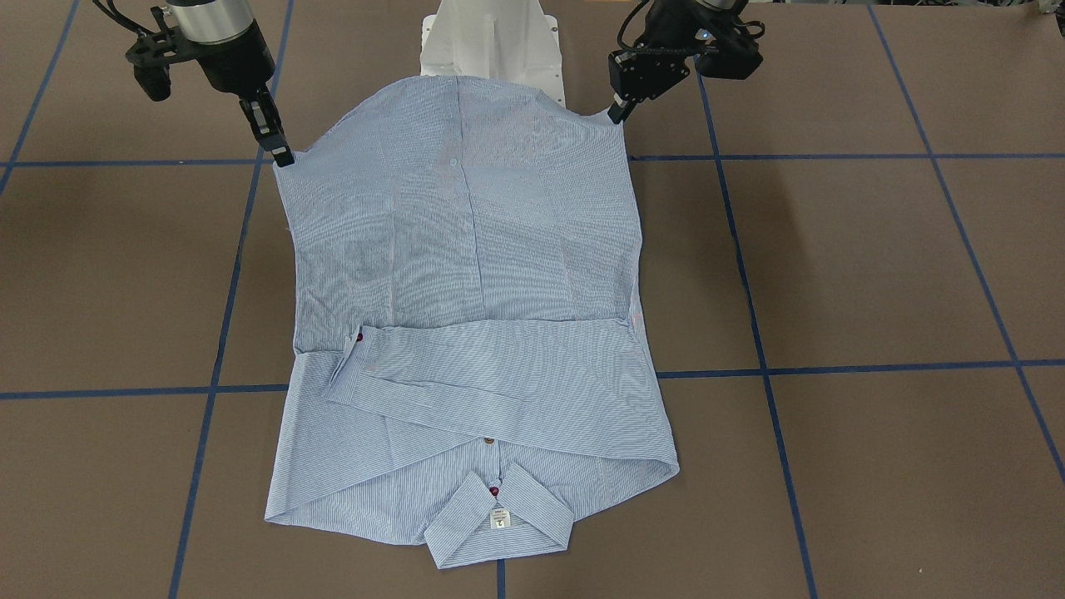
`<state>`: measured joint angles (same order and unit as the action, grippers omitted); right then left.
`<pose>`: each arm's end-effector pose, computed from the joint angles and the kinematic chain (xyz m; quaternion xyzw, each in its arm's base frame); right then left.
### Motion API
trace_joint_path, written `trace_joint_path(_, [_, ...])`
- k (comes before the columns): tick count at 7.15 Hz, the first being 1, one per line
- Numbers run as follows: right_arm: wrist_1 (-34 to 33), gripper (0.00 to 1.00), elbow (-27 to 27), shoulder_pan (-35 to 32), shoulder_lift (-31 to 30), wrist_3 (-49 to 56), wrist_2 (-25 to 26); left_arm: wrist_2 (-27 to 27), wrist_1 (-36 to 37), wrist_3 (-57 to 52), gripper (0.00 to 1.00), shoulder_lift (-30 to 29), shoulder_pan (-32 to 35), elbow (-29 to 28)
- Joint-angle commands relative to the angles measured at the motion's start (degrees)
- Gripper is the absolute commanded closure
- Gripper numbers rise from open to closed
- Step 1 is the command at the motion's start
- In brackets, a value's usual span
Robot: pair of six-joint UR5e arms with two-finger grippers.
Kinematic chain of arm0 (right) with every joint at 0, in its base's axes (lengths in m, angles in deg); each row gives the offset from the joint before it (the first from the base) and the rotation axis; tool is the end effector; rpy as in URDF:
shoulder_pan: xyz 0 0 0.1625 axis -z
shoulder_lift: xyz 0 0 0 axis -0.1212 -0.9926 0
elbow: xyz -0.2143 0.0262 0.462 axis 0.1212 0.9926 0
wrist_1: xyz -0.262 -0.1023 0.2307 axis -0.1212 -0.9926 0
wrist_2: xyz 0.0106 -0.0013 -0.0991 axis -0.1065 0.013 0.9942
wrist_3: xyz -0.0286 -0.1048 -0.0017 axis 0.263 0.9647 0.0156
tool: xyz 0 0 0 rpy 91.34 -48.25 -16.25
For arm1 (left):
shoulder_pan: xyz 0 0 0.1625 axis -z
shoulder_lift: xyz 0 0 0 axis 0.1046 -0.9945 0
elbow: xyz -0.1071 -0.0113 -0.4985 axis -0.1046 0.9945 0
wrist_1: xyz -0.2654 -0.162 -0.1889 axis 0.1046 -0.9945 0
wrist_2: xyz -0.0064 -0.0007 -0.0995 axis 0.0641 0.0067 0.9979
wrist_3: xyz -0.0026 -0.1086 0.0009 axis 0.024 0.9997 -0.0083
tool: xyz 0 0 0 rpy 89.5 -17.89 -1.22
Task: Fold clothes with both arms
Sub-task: 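Lift the hem with both grippers and fold it up toward the collar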
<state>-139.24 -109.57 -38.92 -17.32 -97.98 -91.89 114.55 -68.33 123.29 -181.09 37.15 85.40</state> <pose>-0.3091 -0.3272 0.4058 -0.1455 -0.3964 0.5668 0.7074 0.3378 -0.3226 0.3353 -0.0277 0.5694 -0.2206 0.7914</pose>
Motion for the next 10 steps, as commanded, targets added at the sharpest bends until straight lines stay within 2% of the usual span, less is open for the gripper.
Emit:
trace_joint_path(1, [-6.7, 1.00, 4.2, -9.6, 8.8, -0.1, -0.9, 5.1, -0.2, -0.6, 1.00, -2.7, 10.3, -4.3])
trace_joint_path(3, [-6.5, 1.00, 12.9, -15.1, 14.4, -1.1, 0.6, 5.8, -0.8, -0.5, 1.00, -5.0, 14.7, -8.3])
trace_joint_path(5, [-5.9, 1.00, 17.5, -15.9, 16.6, -2.1, 4.5, 5.8, -0.8, -0.4, 1.00, -7.5, 16.8, -11.7])
trace_joint_path(6, [-5.8, 1.00, 22.4, -15.9, 19.8, -2.2, 5.8, 5.5, -1.0, -0.5, 1.00, -10.5, 17.1, -16.6])
trace_joint_path(7, [-1.2, 1.00, 30.1, -15.9, 23.7, -2.7, 6.4, 5.5, -5.0, -0.5, 1.00, -15.1, 18.2, -24.8])
trace_joint_path(9, [7.0, 1.00, 38.4, -16.0, 24.0, -2.1, 6.4, 5.2, -19.0, -2.0, 1.00, -17.8, 19.6, -40.8])
trace_joint_path(10, [10.3, 1.00, 41.4, -16.0, 24.4, -2.1, 6.4, 5.0, -22.1, -2.7, 1.00, -19.8, 19.7, -45.9])
